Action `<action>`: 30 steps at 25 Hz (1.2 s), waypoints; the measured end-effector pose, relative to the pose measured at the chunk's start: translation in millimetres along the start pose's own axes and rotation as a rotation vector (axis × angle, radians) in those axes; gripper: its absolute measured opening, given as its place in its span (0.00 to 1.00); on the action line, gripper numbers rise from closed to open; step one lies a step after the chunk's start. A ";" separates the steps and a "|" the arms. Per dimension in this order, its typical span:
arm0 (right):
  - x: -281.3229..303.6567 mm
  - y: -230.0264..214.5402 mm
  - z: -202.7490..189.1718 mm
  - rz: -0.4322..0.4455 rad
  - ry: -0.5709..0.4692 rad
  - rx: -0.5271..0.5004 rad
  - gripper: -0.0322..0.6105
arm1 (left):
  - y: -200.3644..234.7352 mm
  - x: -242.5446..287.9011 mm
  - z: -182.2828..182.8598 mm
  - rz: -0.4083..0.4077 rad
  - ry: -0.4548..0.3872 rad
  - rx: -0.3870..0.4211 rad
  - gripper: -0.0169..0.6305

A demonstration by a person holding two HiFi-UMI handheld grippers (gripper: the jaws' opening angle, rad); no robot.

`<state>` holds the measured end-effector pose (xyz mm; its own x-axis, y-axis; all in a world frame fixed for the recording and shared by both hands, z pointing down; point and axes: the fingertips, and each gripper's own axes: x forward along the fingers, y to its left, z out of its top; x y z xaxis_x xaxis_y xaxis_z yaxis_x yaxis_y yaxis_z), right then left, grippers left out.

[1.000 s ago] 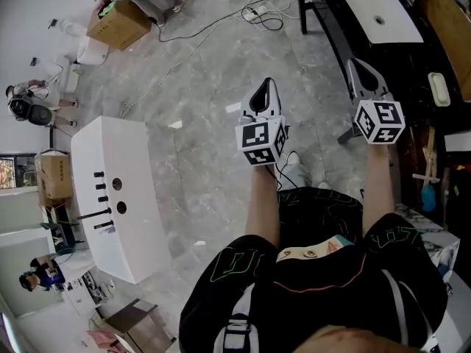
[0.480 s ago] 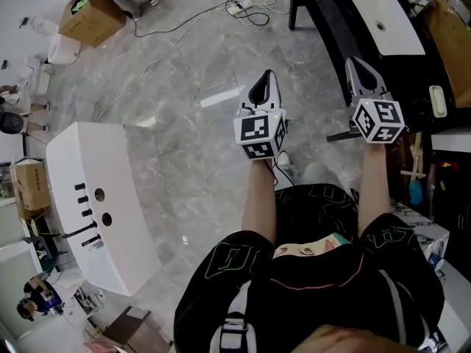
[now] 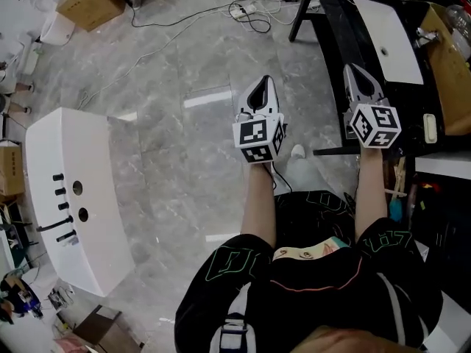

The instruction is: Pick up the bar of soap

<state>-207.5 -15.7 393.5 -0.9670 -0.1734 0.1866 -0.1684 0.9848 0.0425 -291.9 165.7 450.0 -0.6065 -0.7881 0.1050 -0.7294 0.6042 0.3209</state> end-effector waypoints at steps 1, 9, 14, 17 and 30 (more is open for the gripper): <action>3.2 3.2 2.8 0.002 -0.002 -0.001 0.06 | 5.4 -0.3 0.7 0.006 0.003 -0.003 0.04; 2.0 -23.0 17.1 -0.062 -0.028 0.020 0.06 | -7.1 35.3 20.4 -0.049 0.010 0.039 0.04; -20.3 -93.0 10.3 -0.196 -0.042 0.078 0.06 | -69.2 83.1 2.9 -0.190 0.068 0.083 0.04; -25.9 -132.0 0.0 -0.256 -0.049 0.122 0.06 | -103.3 114.7 -9.0 -0.264 0.112 0.119 0.04; -79.4 -314.5 -24.0 -0.526 -0.068 0.213 0.06 | -260.9 245.1 -39.3 -0.525 0.189 0.200 0.04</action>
<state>-73.2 -311.9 388.9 -0.7518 -0.6465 0.1300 -0.6582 0.7477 -0.0878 -237.8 -189.7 429.0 -0.0946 -0.9839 0.1516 -0.9734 0.1233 0.1930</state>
